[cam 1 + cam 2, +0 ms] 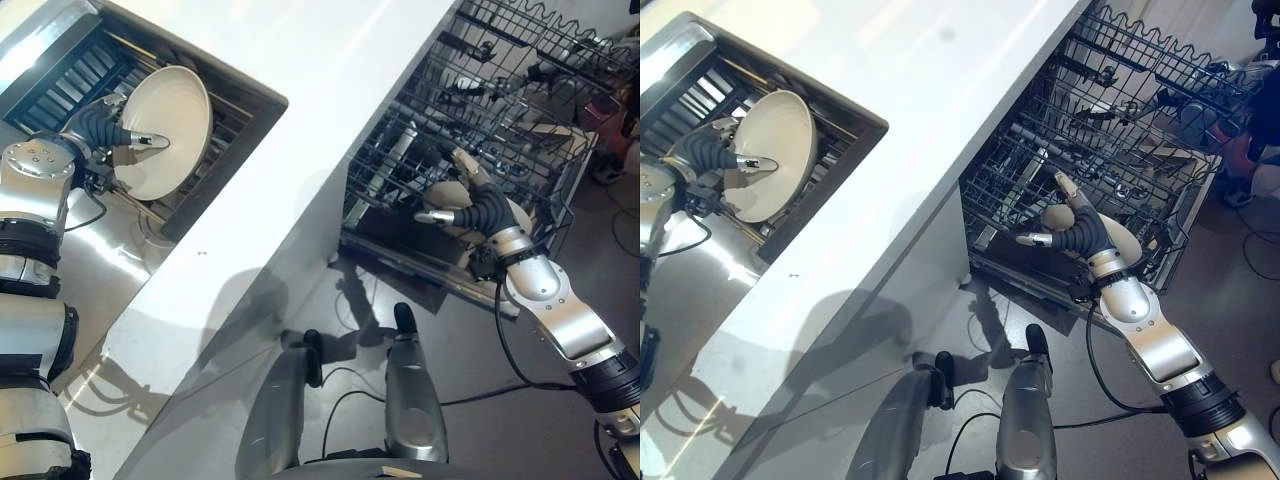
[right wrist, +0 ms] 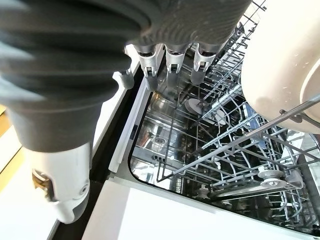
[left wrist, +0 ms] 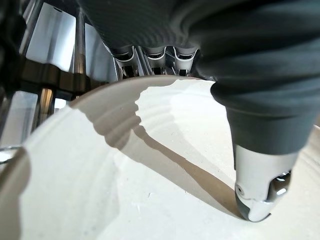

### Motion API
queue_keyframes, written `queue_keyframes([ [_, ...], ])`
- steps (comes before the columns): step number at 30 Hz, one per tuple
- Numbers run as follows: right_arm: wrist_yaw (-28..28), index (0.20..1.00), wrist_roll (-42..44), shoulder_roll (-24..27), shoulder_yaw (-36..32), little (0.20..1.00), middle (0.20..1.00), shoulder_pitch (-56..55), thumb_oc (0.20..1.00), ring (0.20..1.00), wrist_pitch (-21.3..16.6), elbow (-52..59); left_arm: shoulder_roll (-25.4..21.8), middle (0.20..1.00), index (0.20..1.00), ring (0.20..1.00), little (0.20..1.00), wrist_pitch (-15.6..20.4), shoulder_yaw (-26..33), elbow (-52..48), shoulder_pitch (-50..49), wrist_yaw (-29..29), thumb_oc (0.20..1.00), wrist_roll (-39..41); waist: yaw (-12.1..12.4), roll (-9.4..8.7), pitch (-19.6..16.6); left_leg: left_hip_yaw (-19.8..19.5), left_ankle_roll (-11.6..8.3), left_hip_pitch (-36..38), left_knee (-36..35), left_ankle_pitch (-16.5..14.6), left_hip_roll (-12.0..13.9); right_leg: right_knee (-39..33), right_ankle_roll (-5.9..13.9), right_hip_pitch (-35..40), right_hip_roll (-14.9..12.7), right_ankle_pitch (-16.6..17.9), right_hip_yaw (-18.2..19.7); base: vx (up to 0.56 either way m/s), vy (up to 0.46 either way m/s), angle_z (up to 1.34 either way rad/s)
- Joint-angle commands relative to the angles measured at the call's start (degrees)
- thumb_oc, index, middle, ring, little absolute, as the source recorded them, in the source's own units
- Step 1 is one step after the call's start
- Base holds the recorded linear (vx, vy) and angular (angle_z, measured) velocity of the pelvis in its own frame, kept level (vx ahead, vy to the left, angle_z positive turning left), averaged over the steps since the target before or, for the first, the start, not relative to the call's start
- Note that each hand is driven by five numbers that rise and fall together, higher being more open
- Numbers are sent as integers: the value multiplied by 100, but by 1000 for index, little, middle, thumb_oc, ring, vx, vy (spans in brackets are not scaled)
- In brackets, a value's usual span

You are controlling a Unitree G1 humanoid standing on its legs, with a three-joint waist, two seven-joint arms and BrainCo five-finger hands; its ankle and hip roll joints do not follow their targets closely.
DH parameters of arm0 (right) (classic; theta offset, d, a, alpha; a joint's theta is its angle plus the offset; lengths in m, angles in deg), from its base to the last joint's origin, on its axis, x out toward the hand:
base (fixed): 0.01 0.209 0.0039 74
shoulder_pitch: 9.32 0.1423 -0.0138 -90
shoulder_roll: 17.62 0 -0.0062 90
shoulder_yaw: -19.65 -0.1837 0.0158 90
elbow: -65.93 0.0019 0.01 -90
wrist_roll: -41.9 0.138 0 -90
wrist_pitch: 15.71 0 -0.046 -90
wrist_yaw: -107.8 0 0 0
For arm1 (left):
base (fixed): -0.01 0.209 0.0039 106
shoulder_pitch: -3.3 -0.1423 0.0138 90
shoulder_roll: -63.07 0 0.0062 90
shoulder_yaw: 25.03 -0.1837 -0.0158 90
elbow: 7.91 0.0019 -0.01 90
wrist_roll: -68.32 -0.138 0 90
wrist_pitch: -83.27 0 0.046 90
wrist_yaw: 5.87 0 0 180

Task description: Pick up plates and place into dishwasher.

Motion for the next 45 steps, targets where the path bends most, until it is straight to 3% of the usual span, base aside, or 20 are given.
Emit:
queue_keyframes([
  [1,-41,1000,127,185,-661,1000,1000,421,1000,1000,-208,455,733,1000,1000,1000,1000,-555,-1040,133,-1436,1761,1000,77,203,-339,323,-123,-386,132,-197,-336,260,49,232,-304,-112,1044,81,0,0,0],
  [2,-31,1000,138,201,-686,1000,1000,391,1000,1000,-228,454,704,1000,1000,1000,1000,-515,-1047,-29,-1469,1890,1000,266,211,-331,321,-125,-382,150,-211,-338,264,54,236,-295,-115,1053,82,0,0,0],
  [3,-16,1000,158,232,-729,1000,1000,339,1000,1000,-259,465,669,890,890,890,890,-485,-1044,-249,-1500,2060,890,505,218,-323,321,-129,-376,180,-238,-340,264,52,242,-277,-121,1056,78,0,0,0],
  [5,40,1000,191,267,-806,1000,1000,243,1000,1000,-340,465,592,200,200,200,200,-325,-1064,-623,-1564,2216,200,907,233,-307,317,-127,-364,208,-260,-348,266,51,251,-257,-129,1068,68,0,0,0],
  [9,169,1000,228,271,-1006,1000,1000,-35,1000,1000,-586,402,355,200,200,200,200,-182,-1122,-1694,-1717,2436,200,1745,306,-276,293,-159,-329,234,-294,-354,249,51,279,-221,-163,1116,32,8,-20,3],
  [17,144,1000,254,164,-1180,1000,1000,-365,1000,1000,-710,435,96,200,200,200,200,69,-994,-2936,-2061,2126,200,2179,519,-278,166,-294,-274,332,-451,-286,189,-5,304,-85,-204,1146,-118,13,-73,6],
  [23,136,1000,225,12,-1310,1000,1000,-661,1000,1000,-724,484,-5,200,200,200,200,318,-449,-3449,-2473,1599,200,2277,719,-296,-5,-434,-273,412,-519,-228,151,-33,313,79,-215,998,-276,34,-87,7],
  [32,123,1000,177,-263,-1441,1000,1000,-935,1000,1000,-790,531,-107,200,200,200,200,346,461,-3957,-3124,1238,200,2119,1045,-304,-250,-649,-352,665,-1030,73,240,-235,381,393,-265,786,-655,-15,-113,8],
  [36,128,1000,147,-401,-1499,1000,1000,-1077,1000,1000,-850,545,-42,200,200,200,200,639,927,-4038,-3457,578,200,2017,1157,-303,-433,-718,-421,859,-1371,237,334,-396,415,579,-295,683,-838,-36,-108,4],
  [41,52,1000,8,-668,-1590,1000,1000,-1341,1000,1000,-896,644,282,200,200,200,200,1692,1827,-4227,-3950,-1238,200,1109,1300,-305,-767,-851,-508,1192,-1880,421,470,-666,436,897,-268,506,-1015,-18,-93,1],
  [45,26,1000,-174,-980,-1721,1000,1000,-1574,1000,1000,-1018,679,695,200,200,200,200,2194,2610,-4710,-4284,-2427,200,-65,1406,-312,-1059,-976,-580,1532,-2362,569,576,-851,417,1201,-191,316,-1141,1,-60,13],
])
